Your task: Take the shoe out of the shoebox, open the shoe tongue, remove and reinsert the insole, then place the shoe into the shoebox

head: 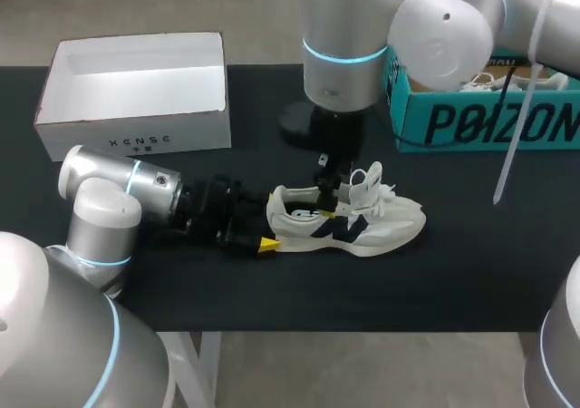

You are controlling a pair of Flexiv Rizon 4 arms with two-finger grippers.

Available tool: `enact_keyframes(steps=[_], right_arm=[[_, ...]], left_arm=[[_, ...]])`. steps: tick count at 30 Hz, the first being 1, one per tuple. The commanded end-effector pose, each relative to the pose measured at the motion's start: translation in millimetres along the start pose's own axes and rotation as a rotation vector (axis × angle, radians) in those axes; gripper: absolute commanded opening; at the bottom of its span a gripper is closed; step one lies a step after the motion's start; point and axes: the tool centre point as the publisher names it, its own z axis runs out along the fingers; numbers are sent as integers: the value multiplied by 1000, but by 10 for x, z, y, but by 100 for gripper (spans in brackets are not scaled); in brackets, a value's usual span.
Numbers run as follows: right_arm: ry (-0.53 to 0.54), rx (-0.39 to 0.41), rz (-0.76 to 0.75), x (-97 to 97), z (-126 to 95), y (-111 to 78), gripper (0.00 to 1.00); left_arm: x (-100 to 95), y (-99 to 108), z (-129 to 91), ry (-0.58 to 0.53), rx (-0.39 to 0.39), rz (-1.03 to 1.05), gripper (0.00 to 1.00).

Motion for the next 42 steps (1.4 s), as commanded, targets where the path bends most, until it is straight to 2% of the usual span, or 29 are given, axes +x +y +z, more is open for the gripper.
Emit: enact_keyframes(steps=[1, 7, 9, 11, 13, 14, 16, 19, 22, 25, 26, 27, 28, 32, 36, 42], right_arm=[[0, 33, 0, 3, -6, 85, 100], [0, 33, 0, 3, -6, 85, 100], [-30, 19, -74, 33, -48, 152, 100], [-54, -13, -223, 61, -95, 224, 100], [-71, 18, -376, 63, -109, 279, 100], [-69, -4, -403, 65, -109, 287, 100], [-77, 14, -501, 61, -115, 300, 100], [-63, 5, -568, 51, -109, 307, 100], [-50, 16, -544, 24, -50, 335, 100], [-33, -18, -504, -8, 13, 353, 100], [-16, -34, -467, -30, 50, 361, 60], [-9, -43, -451, -41, 75, 367, 10], [-8, -40, -432, -45, 92, 375, 0], [26, -36, -303, -66, 206, 398, 0], [31, -34, -265, -96, 280, 390, 0], [59, -49, -223, -277, 445, 334, 0]], left_arm=[[1, 32, 9, 0, 0, 1, 0], [1, 32, 9, 0, 0, 1, 0], [1, 32, 9, 0, 0, 1, 0], [1, 32, 9, 0, 0, 1, 0], [1, 32, 9, 0, 0, 1, 0], [1, 32, 9, 0, 0, 1, 0], [1, 32, 9, 0, 0, 1, 0], [1, 32, 9, 0, 0, 1, 0], [1, 32, 9, 0, 0, 1, 0], [1, 32, 9, 0, 0, 1, 0], [1, 32, 9, 0, 0, 1, 0], [1, 32, 9, 0, 0, 1, 0], [1, 32, 9, 0, 0, 1, 0], [1, 32, 9, 0, 0, 1, 0], [1, 32, 9, 0, 0, 1, 0], [1, 32, 9, 0, 0, 1, 0]])
